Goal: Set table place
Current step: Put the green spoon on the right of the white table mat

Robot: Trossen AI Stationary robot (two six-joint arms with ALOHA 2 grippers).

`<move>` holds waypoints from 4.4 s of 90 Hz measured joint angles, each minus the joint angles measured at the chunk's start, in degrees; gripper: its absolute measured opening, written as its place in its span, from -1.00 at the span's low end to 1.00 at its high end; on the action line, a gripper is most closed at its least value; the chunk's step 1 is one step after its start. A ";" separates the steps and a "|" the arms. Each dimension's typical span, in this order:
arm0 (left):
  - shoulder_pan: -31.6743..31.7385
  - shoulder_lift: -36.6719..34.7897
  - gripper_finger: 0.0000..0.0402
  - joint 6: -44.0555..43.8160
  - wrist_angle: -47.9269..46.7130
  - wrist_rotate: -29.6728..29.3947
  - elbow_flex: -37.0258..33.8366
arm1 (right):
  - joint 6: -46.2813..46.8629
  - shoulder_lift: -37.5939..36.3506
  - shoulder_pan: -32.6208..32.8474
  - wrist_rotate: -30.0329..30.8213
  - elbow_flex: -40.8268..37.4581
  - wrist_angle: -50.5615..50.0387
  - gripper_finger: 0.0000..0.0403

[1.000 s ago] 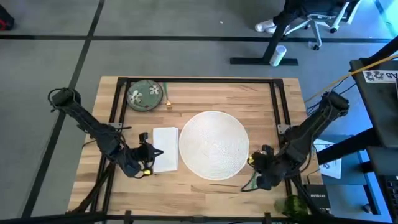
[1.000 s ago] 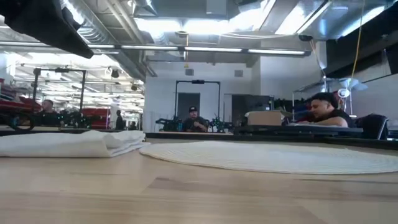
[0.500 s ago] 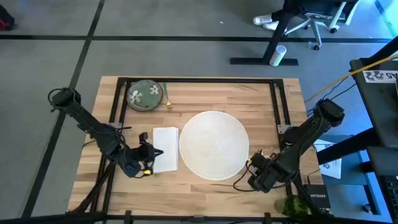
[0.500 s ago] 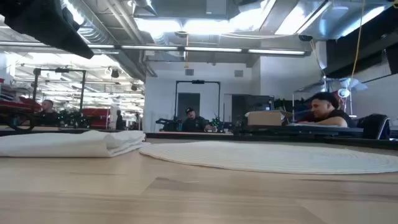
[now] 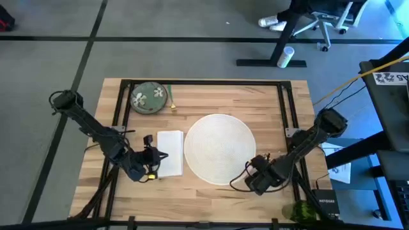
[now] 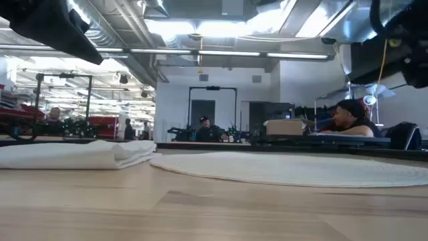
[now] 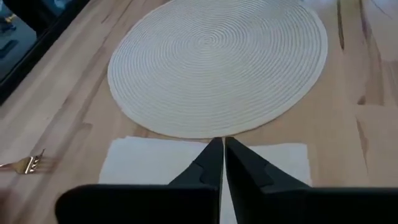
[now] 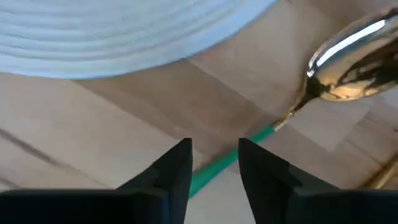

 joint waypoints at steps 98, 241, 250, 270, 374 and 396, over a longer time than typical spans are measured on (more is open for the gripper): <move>0.11 0.00 -1.00 -1.17 -0.11 0.04 0.00 | -2.37 -0.15 0.15 0.81 -5.17 0.54 -0.95; 0.11 0.00 -1.00 -2.96 -0.49 0.06 0.01 | -35.14 -2.80 -27.61 12.81 -0.15 3.09 -0.81; 0.11 0.00 -1.00 -2.97 -0.49 0.04 0.00 | -37.64 -2.80 -27.61 12.77 -0.15 4.69 -0.73; 0.11 0.00 -1.00 -2.97 -0.51 0.07 0.00 | -44.05 -2.80 -27.61 10.01 -0.15 5.81 -0.52; 0.15 -0.02 -1.00 -5.87 -2.42 0.04 0.00 | -56.68 2.89 -31.90 6.20 -0.20 12.72 -0.64; 0.15 -0.02 -1.00 -6.64 -2.41 0.04 -0.02 | -53.96 2.89 -32.31 8.66 -0.20 12.91 -0.97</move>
